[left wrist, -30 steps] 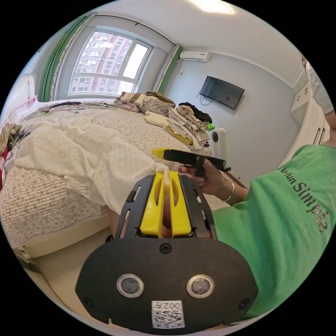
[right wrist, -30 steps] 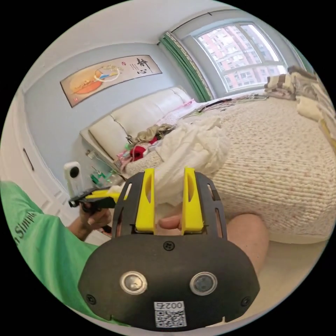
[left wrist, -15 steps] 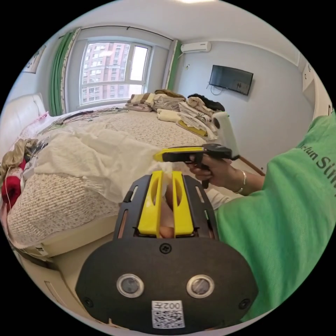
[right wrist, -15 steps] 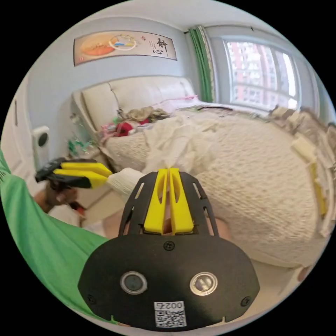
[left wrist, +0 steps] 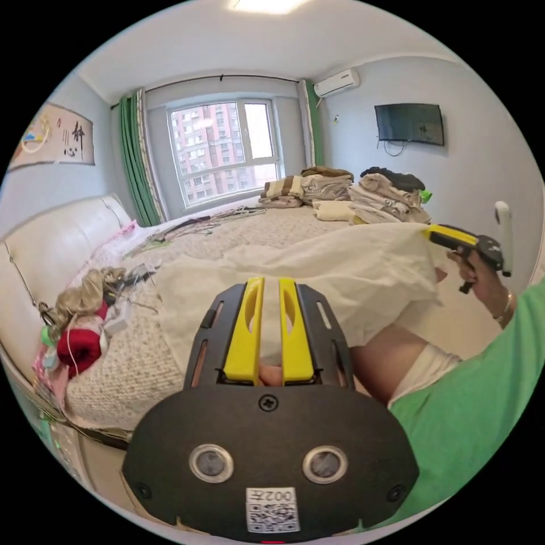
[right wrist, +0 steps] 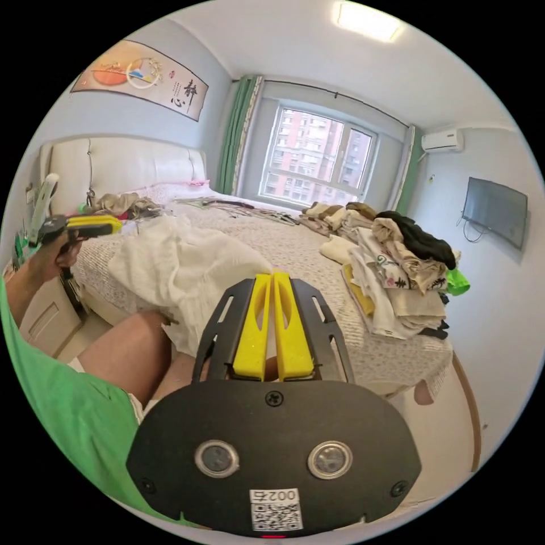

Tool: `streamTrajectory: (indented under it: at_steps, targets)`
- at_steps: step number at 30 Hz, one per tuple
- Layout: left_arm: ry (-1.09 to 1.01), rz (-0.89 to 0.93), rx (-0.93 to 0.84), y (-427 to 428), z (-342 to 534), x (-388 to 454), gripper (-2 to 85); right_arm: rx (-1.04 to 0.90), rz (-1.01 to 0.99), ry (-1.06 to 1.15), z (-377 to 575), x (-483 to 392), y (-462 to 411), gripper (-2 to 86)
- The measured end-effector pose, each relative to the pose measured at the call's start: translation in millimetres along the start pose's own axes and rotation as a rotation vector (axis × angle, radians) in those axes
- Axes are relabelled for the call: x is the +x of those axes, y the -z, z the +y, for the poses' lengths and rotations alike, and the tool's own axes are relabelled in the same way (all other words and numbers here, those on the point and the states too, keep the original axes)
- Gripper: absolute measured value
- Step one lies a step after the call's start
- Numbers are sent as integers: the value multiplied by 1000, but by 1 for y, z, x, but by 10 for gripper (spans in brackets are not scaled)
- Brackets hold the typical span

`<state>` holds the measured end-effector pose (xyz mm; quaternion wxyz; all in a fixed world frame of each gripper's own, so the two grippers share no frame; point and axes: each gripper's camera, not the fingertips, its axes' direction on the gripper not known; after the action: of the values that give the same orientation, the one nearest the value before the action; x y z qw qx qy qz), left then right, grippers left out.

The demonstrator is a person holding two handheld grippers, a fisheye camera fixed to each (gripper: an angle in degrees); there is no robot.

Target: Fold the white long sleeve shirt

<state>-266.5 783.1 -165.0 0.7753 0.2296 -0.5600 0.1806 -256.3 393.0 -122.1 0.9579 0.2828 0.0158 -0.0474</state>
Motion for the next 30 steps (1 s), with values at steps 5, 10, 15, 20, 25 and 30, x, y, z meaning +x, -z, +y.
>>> streamTrajectory:
  at_steps: [5, 10, 15, 20, 25, 30]
  targets:
    - [127, 177, -72, -78, -32, -32, 27, -128, -47, 9, 23, -4, -8, -9]
    - [184, 295, -184, -155, -47, -35, 26, -283, -324, 117, 38, -25, -25, -8]
    - [164, 225, -431, -195, -9, -12, 18, -363, -387, 133, 39, -31, -35, 4]
    - [301, 319, -510, -175, 42, -25, -8, -127, -347, -56, -5, 1, -31, 49]
    - [493, 372, -491, -144, 84, -59, -13, -45, -379, 6, -61, -25, -70, 97]
    - [494, 340, -487, -120, 87, -67, -15, -170, -316, 172, -97, -81, -157, 133]
